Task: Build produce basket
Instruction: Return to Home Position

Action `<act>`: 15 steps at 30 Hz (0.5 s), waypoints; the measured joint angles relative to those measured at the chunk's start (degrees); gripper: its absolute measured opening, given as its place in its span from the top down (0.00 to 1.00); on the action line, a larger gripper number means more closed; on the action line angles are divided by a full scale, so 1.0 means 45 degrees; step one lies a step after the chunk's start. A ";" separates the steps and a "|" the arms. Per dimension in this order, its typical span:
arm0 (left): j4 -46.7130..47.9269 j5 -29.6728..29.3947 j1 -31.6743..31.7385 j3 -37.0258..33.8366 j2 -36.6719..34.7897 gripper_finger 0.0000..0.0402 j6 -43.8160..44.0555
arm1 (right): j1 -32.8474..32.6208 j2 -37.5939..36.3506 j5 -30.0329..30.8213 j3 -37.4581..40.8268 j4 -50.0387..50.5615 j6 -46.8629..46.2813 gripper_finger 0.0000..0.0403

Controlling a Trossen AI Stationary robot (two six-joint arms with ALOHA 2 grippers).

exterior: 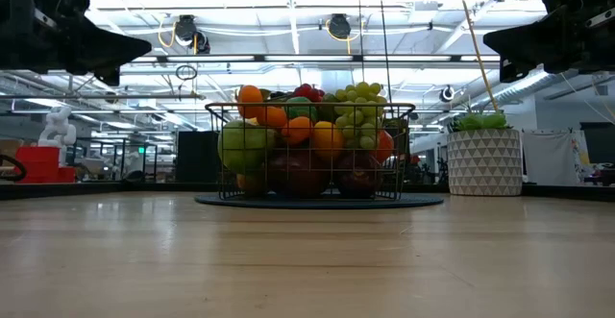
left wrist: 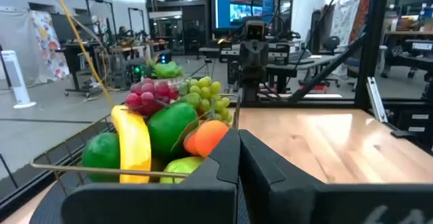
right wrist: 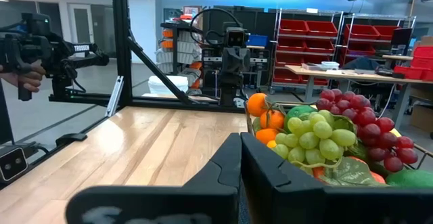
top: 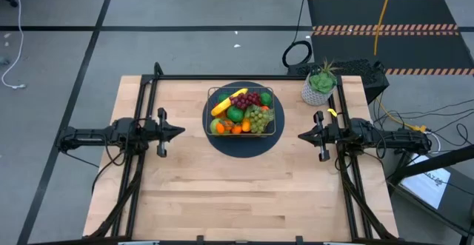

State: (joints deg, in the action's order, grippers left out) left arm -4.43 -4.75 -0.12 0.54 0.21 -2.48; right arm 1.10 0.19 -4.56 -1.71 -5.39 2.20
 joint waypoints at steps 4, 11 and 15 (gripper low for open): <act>0.0002 0.0508 -0.0005 0.0000 -0.0019 1.00 0.0022 | 0.0000 0.0000 0.0000 0.0004 -0.0002 0.0000 1.00; 0.0291 0.1258 -0.0004 0.0000 -0.0015 0.99 0.0440 | 0.0001 0.0000 0.0000 0.0001 0.0000 0.0000 1.00; 0.0288 0.1261 -0.0005 0.0000 -0.0015 0.97 0.0618 | -0.0003 0.0000 0.0000 0.0004 0.0000 0.0000 1.00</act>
State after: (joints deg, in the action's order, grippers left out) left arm -3.14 0.93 -0.14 0.54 0.14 0.30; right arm 1.09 0.19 -4.56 -1.69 -5.39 2.20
